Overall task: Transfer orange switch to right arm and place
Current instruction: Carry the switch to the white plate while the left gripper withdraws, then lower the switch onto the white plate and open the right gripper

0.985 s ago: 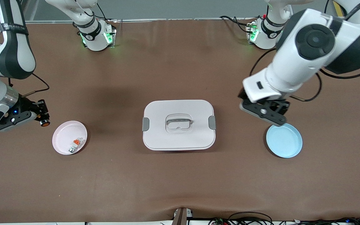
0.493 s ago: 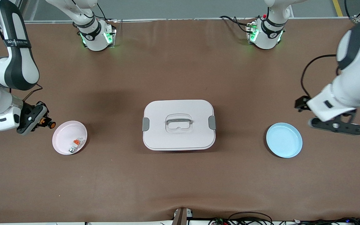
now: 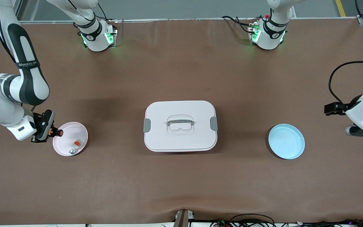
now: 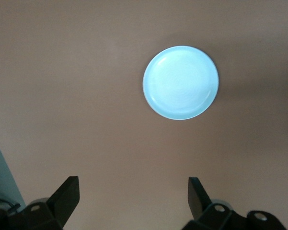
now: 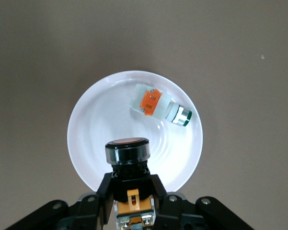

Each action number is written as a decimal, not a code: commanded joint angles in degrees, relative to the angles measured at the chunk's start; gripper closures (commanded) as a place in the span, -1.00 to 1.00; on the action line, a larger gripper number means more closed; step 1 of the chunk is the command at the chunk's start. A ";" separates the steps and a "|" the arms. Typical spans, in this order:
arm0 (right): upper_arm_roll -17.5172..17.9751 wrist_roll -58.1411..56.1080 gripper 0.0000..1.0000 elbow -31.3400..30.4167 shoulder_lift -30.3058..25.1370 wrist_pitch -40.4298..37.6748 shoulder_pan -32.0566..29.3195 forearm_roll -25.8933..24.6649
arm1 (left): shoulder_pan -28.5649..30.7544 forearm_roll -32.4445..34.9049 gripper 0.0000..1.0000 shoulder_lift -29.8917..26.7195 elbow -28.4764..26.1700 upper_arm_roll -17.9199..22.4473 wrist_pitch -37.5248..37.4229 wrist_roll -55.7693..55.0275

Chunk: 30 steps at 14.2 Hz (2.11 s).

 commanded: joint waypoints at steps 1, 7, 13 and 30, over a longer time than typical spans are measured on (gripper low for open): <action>0.70 -6.20 1.00 1.32 3.39 1.86 -1.43 4.17 | 3.68 -1.90 -1.00 -1.66 -0.65 -0.55 -1.86 1.72; 0.61 -8.86 1.00 1.06 6.65 5.20 -2.31 7.00 | 5.28 -7.54 -1.00 -3.16 -0.65 -0.98 -1.78 -8.54; 0.52 -8.33 1.00 -2.81 7.09 12.94 -2.75 7.00 | 5.10 -7.11 -1.00 -5.00 -0.56 -3.09 -1.69 -11.55; 0.61 -3.14 -1.00 -2.38 8.94 12.78 -1.78 7.00 | -22.73 -18.53 -1.00 -24.68 -16.37 27.02 2.88 -11.03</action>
